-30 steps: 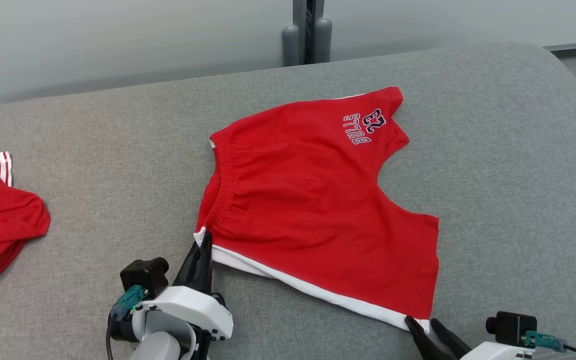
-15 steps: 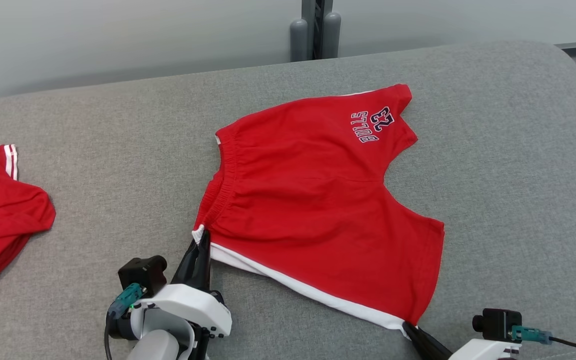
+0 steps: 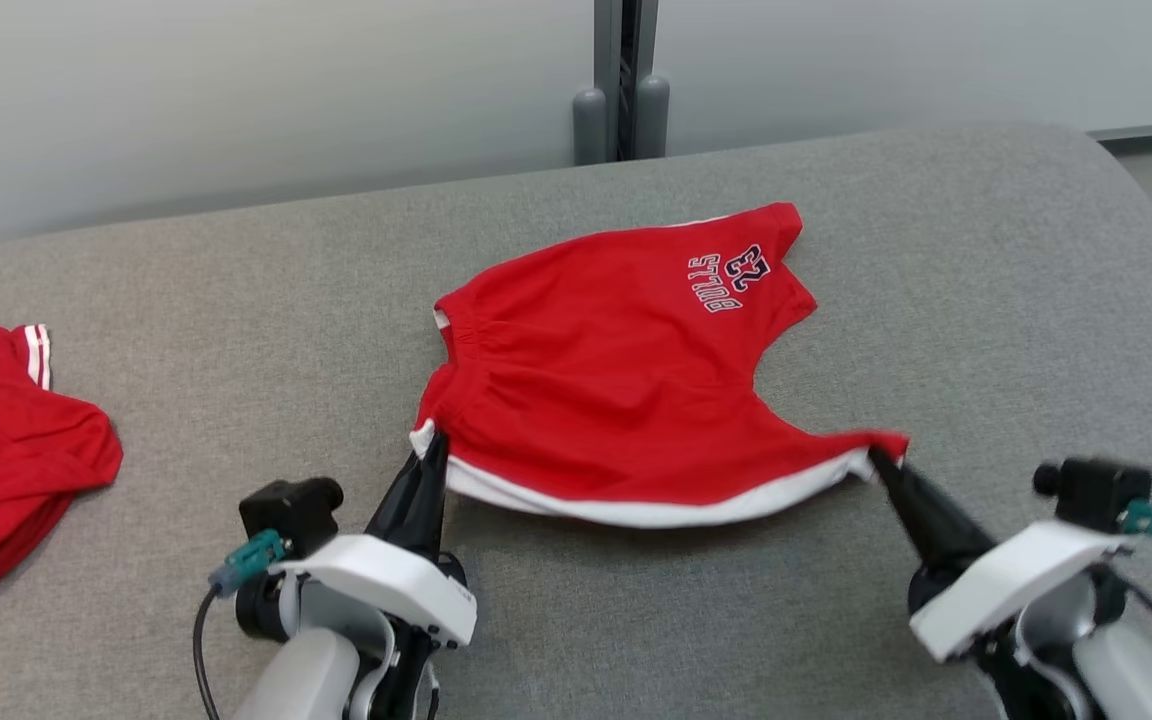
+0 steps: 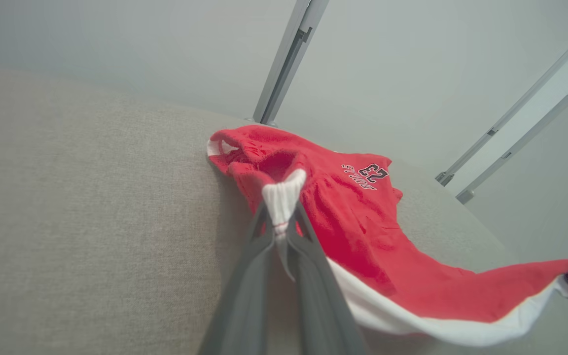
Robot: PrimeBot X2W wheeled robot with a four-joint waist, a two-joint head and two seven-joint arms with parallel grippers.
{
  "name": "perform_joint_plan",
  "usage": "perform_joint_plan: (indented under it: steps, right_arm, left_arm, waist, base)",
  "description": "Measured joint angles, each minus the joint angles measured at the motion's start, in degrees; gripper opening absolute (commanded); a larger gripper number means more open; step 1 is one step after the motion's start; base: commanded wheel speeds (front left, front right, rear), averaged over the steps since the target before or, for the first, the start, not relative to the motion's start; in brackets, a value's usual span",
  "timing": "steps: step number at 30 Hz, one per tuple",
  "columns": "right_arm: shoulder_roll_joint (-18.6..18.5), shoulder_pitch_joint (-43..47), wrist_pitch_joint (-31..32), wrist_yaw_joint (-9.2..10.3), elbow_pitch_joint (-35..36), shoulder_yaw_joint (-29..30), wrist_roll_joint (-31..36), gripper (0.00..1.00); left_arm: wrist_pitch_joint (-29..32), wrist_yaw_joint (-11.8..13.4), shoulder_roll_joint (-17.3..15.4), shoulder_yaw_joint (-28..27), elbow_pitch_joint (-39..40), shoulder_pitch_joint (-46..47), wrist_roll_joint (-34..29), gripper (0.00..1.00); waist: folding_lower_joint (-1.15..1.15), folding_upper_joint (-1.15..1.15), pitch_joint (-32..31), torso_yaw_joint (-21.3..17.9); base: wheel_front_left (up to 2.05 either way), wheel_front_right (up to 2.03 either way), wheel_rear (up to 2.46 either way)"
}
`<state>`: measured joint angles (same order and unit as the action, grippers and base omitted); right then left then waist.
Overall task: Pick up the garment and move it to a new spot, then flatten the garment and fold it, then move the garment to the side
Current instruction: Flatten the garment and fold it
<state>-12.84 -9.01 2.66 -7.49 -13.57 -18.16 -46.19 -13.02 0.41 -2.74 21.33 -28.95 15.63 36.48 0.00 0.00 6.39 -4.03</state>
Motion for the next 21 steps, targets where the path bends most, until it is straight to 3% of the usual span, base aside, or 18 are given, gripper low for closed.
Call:
perform_joint_plan:
  steps: [4, 10, 15, 21]
  right_arm:
    - [-1.4, -5.0, -0.2, 0.00, 2.3, 2.4, 1.9, 0.00]
    - [-1.8, -15.1, -1.5, 0.00, 3.5, 6.7, 5.7, 0.00]
    - [-0.6, -23.4, -1.4, 0.00, 3.5, 9.5, 8.0, 0.00]
    - [0.4, -32.7, 1.7, 0.00, 3.6, 11.9, 10.5, 0.00]
  left_arm:
    - [4.8, -1.4, -0.9, 0.0, 4.2, 1.8, 2.0, 0.00]
    - [14.2, -0.7, -2.4, -2.0, 13.4, 7.2, 6.5, 0.00]
    - [22.4, 2.5, -2.1, -4.6, 20.0, 13.1, 11.7, 0.00]
    - [31.0, 8.3, -1.7, -6.9, 23.7, 20.9, 16.5, 0.00]
  waist:
    - [0.00, 0.00, -1.6, 0.1]
    - [0.00, 0.00, -3.6, 0.8]
    - [0.00, 0.00, -4.5, 1.6]
    - [0.00, 0.00, -3.4, 2.1]
  base:
    - [0.00, 0.00, 0.00]
    - [0.00, 0.00, 0.00]
    - [0.00, 0.00, 0.00]
    - [0.00, 0.00, 0.00]
